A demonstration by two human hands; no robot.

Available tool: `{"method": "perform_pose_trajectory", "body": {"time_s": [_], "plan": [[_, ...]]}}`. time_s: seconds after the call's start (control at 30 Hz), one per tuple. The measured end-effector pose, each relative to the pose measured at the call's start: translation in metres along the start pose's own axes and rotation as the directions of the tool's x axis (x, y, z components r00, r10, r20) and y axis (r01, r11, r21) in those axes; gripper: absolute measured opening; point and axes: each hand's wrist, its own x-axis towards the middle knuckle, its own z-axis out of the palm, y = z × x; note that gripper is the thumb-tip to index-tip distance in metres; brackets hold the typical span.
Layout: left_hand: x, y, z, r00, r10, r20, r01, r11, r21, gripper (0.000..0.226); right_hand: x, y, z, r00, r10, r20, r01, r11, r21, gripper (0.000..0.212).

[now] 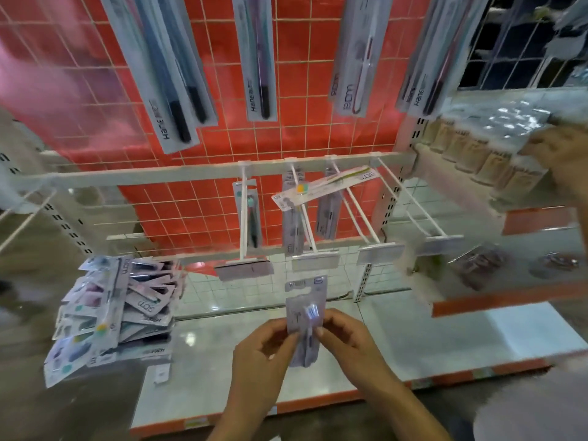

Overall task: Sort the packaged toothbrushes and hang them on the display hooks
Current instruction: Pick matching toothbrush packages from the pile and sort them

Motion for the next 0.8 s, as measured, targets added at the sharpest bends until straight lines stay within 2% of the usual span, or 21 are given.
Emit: {"method": "perform_pose_trajectory", "body": {"time_s": [0.2,0.43,0.67,0.8], "plan": [[0.025,-0.067,0.023,0.999,0.041,-0.024,-0.041,0.999,0.011,0.027,0.026,0.061,-0.006,0.997,-0.067,-0.023,0.067,0.998,0.014,0.019],[0.067,-0.13,0.039,0.976,0.216,-0.017,-0.215,0.974,0.066,0.033,0.061,0.123,-0.01,0.98,-0.178,-0.089,0.178,0.984,-0.005,0.031],[0.085,-0.159,0.053,0.948,0.318,0.008,-0.313,0.938,-0.146,0.024,0.081,0.164,-0.01,0.944,-0.322,-0.073,0.324,0.946,0.017,0.033],[0.09,-0.179,0.062,0.924,0.382,0.021,-0.371,0.908,-0.194,0.018,0.079,0.185,-0.006,0.892,-0.446,-0.067,0.448,0.894,0.009,0.034]]}}
